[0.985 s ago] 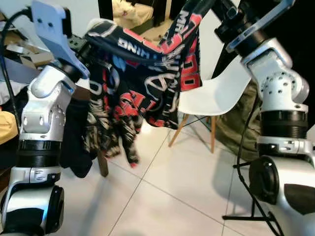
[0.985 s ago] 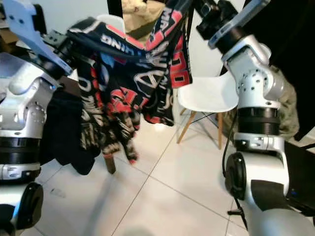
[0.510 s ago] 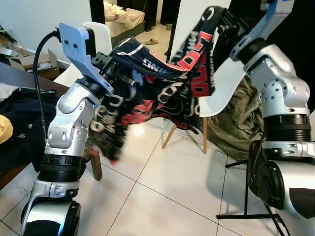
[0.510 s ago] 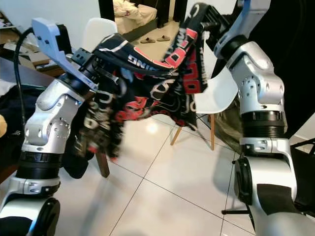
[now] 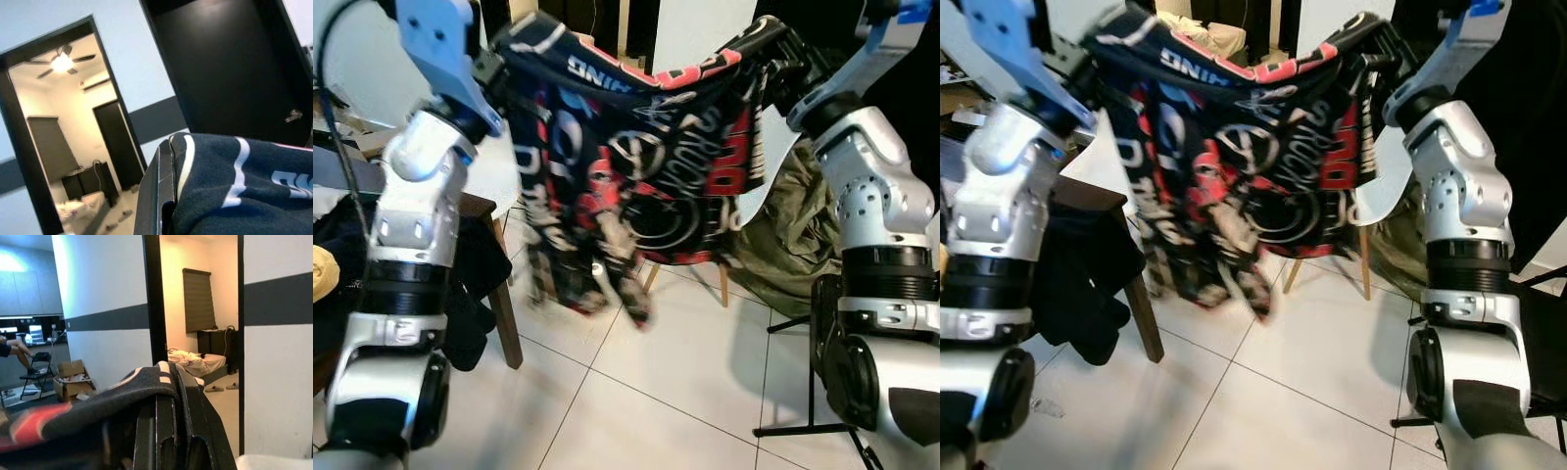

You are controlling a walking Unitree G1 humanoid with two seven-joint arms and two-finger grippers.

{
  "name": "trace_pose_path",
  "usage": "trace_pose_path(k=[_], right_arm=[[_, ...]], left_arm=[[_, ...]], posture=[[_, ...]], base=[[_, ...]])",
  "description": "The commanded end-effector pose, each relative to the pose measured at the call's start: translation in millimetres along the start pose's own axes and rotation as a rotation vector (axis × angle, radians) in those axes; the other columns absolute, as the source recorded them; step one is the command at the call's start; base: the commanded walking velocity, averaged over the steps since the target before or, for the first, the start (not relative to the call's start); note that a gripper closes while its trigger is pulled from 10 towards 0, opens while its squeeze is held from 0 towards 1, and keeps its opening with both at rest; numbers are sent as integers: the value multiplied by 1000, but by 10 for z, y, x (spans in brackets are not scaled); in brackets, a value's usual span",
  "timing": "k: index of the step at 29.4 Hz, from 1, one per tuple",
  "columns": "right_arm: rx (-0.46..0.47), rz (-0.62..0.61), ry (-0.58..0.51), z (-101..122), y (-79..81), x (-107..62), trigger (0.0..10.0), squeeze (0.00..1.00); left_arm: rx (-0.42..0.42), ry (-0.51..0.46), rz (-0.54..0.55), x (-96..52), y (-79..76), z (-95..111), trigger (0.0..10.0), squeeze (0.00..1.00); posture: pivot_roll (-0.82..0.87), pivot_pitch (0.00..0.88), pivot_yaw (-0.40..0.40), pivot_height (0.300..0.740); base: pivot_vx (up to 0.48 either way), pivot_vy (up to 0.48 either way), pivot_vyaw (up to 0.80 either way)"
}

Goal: Hang hanger

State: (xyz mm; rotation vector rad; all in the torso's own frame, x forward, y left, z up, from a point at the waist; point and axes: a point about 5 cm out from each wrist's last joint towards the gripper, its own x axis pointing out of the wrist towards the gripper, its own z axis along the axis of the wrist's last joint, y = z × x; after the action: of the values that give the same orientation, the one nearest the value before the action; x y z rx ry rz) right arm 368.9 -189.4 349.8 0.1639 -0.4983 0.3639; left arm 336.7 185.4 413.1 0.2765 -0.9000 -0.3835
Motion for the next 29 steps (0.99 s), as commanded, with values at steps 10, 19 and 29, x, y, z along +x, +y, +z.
trace_pose_path(k=[10, 19, 29], right_arm=[[60, 182, -304, 447, 457, 120, 0, 0], [4, 206, -327, 558, 530, 208, 0, 0], [-53, 127, -273, 467, 405, 187, 0, 0]], left_arm=[[-78, -312, -181, 416, 97, 718, 10000, 0], [-70, -300, -234, 485, 54, 682, 10000, 0], [-41, -178, -173, 426, 118, 363, 10000, 0]], posture=[[-6, 0, 15, 740], [-9, 0, 24, 740], [-39, 0, 43, 740]], base=[[0, 0, 0], [0, 0, 0], [0, 0, 0]])
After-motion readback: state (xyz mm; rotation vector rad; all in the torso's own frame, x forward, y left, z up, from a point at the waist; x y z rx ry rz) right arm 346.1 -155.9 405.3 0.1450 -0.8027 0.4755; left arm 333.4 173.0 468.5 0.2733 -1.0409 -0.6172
